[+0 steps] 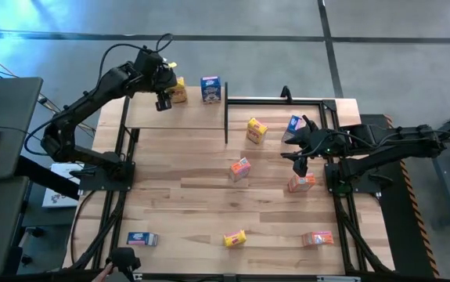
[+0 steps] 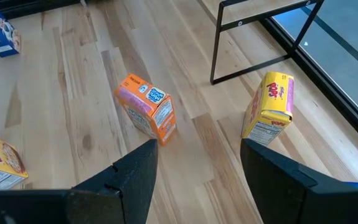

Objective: Stack cereal on shelf
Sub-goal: Put the middle yellow cereal box on the shelf, then put the top left orange cereal box on the shelf

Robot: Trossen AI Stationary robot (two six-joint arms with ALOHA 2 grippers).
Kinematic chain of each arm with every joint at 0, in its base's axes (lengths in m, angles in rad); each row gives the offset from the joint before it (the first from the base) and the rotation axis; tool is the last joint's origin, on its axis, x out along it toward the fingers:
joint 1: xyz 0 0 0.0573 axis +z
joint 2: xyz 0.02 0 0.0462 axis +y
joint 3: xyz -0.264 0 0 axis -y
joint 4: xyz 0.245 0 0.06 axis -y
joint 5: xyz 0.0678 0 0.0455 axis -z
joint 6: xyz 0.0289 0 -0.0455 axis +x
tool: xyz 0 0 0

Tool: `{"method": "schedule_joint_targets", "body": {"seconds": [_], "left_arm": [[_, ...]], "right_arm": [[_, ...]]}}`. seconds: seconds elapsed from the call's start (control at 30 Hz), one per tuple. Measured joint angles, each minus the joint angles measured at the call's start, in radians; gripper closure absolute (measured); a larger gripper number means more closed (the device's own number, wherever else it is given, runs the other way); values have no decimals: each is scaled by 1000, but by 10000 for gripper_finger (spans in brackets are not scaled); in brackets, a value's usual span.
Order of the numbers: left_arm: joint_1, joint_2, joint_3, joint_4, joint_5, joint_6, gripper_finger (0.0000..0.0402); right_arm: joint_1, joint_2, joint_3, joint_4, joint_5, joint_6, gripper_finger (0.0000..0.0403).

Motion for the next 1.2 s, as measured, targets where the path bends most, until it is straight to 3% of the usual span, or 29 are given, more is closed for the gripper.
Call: {"method": "schedule_joint_targets", "body": {"seconds": [0.67,0.93,1.2], "left_arm": [[-24,-114,0,20,-24,-118,167],[-226,-187,0,20,-80,-309,167],[-501,-151,0,35,-191,-541,167]], "right_arm": [[0,0,0,0,0,0,180],[0,0,0,0,0,0,180],[0,0,0,0,0,0,180]]}}
